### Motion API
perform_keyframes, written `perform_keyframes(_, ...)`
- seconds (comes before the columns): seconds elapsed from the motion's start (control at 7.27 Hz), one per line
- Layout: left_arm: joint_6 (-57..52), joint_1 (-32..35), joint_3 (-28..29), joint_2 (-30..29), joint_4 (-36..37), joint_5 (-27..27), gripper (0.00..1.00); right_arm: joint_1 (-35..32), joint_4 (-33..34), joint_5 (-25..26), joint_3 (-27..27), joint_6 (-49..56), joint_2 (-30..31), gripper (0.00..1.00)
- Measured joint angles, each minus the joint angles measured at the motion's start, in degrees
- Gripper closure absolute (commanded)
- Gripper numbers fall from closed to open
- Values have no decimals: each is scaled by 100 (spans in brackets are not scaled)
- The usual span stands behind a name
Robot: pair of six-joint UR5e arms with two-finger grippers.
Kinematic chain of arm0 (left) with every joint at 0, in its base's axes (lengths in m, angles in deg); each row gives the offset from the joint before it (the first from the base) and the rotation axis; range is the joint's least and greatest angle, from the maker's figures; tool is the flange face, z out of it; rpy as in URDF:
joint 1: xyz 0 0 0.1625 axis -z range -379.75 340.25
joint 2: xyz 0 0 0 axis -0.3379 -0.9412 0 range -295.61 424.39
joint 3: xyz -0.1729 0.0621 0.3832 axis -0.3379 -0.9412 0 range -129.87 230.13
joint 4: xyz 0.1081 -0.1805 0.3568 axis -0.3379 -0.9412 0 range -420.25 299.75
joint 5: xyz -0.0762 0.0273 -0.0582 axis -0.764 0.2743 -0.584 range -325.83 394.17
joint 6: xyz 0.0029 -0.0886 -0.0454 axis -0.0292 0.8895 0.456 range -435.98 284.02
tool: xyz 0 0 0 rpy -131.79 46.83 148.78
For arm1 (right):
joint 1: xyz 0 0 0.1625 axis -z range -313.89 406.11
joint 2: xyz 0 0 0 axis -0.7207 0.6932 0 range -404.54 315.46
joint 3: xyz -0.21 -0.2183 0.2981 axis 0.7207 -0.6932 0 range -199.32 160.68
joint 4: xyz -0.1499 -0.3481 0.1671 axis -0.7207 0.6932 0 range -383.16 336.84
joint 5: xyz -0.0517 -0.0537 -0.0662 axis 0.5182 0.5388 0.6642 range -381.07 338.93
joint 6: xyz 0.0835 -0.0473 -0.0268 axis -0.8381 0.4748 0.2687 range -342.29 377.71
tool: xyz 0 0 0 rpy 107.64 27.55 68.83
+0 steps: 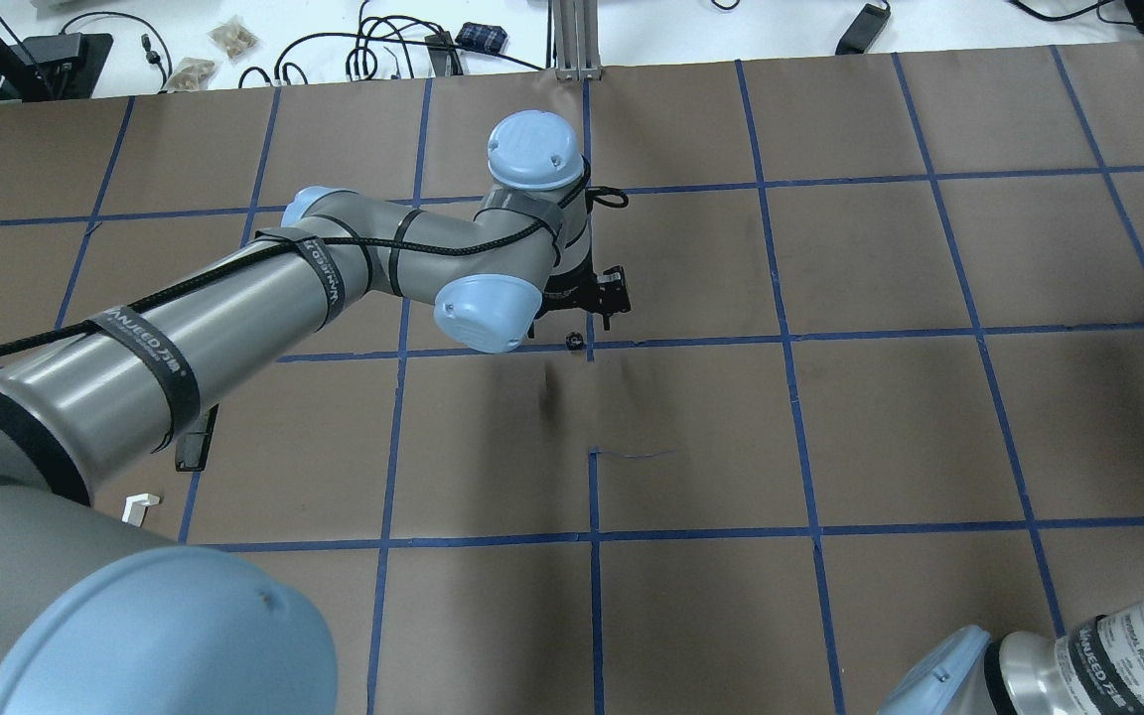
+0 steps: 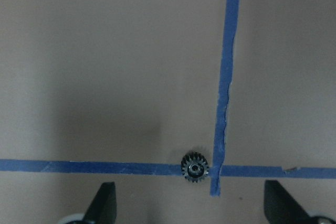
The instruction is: Place bearing gear from tray to pile
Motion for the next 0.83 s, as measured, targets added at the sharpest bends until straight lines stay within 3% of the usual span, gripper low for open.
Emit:
perform_keyframes(0.14, 29, 33, -1, -70, 29, 10, 28, 0, 10, -1, 0, -15, -1, 95)
perform_keyframes(0.28, 43, 55, -7, -97, 37, 19, 40, 0, 12, 1, 2, -28, 1, 100)
perform_keyframes(0.55, 14, 65, -12, -120, 41, 21, 41, -3, 0, 18, 1, -52, 39, 100)
perform_keyframes(0.69, -13, 67, -11, -143, 43, 23, 59, -25, -43, 46, 6, -129, 152, 100)
perform_keyframes(0.83, -33, 67, 5, -168, 47, 23, 85, -100, -232, 50, 24, -315, 408, 100)
